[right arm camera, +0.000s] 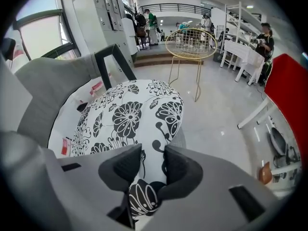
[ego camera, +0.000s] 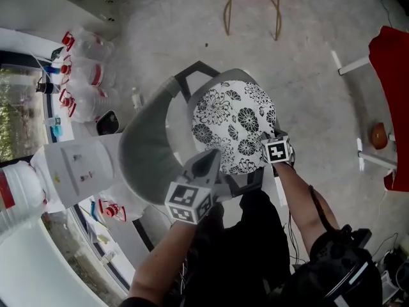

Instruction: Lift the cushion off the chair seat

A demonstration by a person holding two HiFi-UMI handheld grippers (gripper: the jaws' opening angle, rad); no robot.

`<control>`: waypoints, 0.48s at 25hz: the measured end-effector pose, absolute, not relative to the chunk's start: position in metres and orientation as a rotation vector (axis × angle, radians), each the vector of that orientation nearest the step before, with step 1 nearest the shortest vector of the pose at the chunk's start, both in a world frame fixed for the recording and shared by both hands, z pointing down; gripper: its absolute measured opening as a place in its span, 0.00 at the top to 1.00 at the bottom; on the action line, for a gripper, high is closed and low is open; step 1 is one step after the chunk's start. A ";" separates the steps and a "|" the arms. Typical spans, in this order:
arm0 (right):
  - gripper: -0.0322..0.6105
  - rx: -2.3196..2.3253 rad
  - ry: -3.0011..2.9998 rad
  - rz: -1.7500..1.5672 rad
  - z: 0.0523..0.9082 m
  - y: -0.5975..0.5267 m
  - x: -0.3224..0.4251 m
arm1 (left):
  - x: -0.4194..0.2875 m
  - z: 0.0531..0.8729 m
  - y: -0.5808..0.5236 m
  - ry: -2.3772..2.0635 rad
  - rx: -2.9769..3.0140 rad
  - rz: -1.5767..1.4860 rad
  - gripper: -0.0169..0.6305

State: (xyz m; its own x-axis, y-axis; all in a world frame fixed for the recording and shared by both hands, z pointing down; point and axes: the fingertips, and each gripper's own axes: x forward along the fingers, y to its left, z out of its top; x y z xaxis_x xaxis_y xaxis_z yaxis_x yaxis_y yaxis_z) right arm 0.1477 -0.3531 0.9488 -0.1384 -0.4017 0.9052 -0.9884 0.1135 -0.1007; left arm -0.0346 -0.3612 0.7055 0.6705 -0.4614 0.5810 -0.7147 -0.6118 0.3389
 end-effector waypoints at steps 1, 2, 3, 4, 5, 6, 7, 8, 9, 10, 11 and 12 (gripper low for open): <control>0.77 1.377 -1.655 1.001 0.945 -0.353 0.146 | -0.035 0.701 -0.361 -0.910 2.332 0.597 0.97; 0.78 1.375 -1.657 1.000 0.941 -0.353 0.145 | -0.035 0.697 -0.361 -0.913 2.336 0.594 0.97; 0.79 1.373 -1.658 1.000 0.936 -0.353 0.143 | -0.036 0.693 -0.361 -0.917 2.340 0.591 0.97; 0.81 1.373 -1.661 0.998 0.930 -0.353 0.140 | -0.036 0.688 -0.361 -0.920 2.344 0.588 0.97; 0.82 1.375 -1.668 0.995 0.924 -0.354 0.137 | -0.036 0.684 -0.361 -0.922 2.347 0.583 0.97; 0.82 1.379 -1.680 0.988 0.918 -0.355 0.134 | -0.036 0.679 -0.360 -0.923 2.350 0.575 0.97; 0.83 1.380 -1.695 0.975 0.910 -0.356 0.130 | -0.036 0.673 -0.359 -0.923 2.354 0.567 0.97; 0.83 1.379 -1.713 0.959 0.901 -0.359 0.127 | -0.036 0.667 -0.359 -0.923 2.362 0.559 0.97; 0.83 1.375 -1.731 0.944 0.892 -0.361 0.124 | -0.035 0.661 -0.359 -0.924 2.370 0.553 0.97; 0.84 1.370 -1.749 0.933 0.884 -0.362 0.120 | -0.035 0.656 -0.358 -0.925 2.377 0.546 0.97; 0.84 1.364 -1.765 0.926 0.876 -0.363 0.116 | -0.035 0.651 -0.358 -0.927 2.382 0.540 0.97; 0.84 1.357 -1.780 0.921 0.869 -0.362 0.113 | -0.035 0.646 -0.356 -0.930 2.384 0.534 0.97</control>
